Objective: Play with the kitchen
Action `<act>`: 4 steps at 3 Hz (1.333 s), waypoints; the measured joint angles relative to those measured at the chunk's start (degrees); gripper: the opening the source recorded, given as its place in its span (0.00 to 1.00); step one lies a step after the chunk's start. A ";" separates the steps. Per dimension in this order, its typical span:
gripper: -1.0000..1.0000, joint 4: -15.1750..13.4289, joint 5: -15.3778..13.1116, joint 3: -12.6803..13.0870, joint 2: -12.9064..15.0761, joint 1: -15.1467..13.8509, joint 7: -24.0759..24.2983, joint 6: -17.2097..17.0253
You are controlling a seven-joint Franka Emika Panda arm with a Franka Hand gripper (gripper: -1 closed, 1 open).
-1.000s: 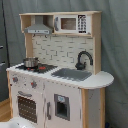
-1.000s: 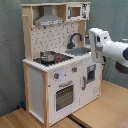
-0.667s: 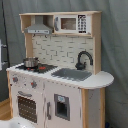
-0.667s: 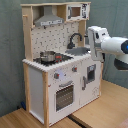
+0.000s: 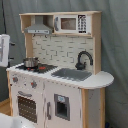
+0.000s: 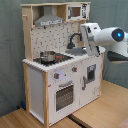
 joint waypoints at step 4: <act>1.00 9.87 0.90 2.93 18.75 -5.77 -13.73 -2.40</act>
